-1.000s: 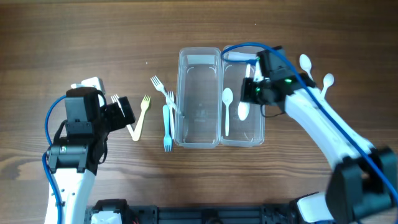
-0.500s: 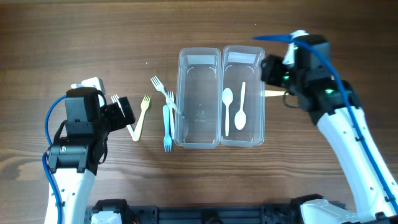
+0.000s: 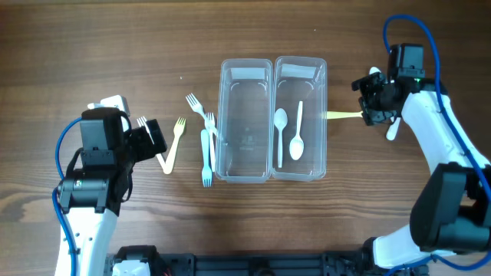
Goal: Pack container
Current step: 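Return the right gripper to the pile and grasp the yellow spoon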
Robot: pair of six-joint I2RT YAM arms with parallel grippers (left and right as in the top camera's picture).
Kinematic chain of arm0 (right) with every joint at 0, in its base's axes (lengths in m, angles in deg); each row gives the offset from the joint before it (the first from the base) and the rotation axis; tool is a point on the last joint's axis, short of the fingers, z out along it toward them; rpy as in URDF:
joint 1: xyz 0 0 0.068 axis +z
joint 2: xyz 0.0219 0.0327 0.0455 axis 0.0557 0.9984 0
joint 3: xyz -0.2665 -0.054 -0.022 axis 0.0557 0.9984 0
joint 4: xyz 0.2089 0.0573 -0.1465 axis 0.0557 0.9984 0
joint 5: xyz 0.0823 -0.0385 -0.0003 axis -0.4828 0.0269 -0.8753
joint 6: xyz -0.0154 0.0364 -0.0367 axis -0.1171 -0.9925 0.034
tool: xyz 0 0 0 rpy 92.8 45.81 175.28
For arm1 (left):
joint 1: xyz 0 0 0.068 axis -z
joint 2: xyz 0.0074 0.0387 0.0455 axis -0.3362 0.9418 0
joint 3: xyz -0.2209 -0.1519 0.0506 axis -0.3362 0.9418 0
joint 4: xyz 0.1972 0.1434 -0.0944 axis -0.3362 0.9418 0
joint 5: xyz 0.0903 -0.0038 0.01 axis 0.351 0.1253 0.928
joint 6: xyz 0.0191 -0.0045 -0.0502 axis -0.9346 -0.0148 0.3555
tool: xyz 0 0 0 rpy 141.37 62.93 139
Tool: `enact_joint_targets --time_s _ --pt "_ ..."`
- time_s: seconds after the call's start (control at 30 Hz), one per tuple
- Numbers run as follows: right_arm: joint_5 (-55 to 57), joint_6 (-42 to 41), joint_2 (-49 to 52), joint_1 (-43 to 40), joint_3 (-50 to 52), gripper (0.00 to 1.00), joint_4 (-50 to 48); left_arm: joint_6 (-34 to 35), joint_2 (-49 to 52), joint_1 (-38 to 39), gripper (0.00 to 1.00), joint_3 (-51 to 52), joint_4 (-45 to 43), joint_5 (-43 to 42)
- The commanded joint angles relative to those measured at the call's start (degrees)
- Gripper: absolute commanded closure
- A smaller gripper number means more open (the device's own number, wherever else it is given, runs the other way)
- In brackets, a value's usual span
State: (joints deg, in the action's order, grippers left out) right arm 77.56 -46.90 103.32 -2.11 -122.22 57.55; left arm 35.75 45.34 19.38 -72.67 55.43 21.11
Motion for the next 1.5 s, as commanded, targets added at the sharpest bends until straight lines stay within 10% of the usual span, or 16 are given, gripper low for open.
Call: enact_joint_targets --time_s 0.0,0.6,1.47 --pt "-0.96 -9.14 4.26 -0.09 -0.39 0.40 -0.37 -0.94 -0.07 0.33 0.00 -1.20 -0.15 0.76" --pt "1.68 -5.35 17.07 -0.79 -0.37 0.68 3.39 -0.94 -0.07 0.33 0.00 -1.20 -0.15 0.76" --pt "7.06 1.92 18.25 -5.81 0.44 0.62 8.66 -0.94 -0.07 0.33 0.00 -1.20 -0.15 0.76"
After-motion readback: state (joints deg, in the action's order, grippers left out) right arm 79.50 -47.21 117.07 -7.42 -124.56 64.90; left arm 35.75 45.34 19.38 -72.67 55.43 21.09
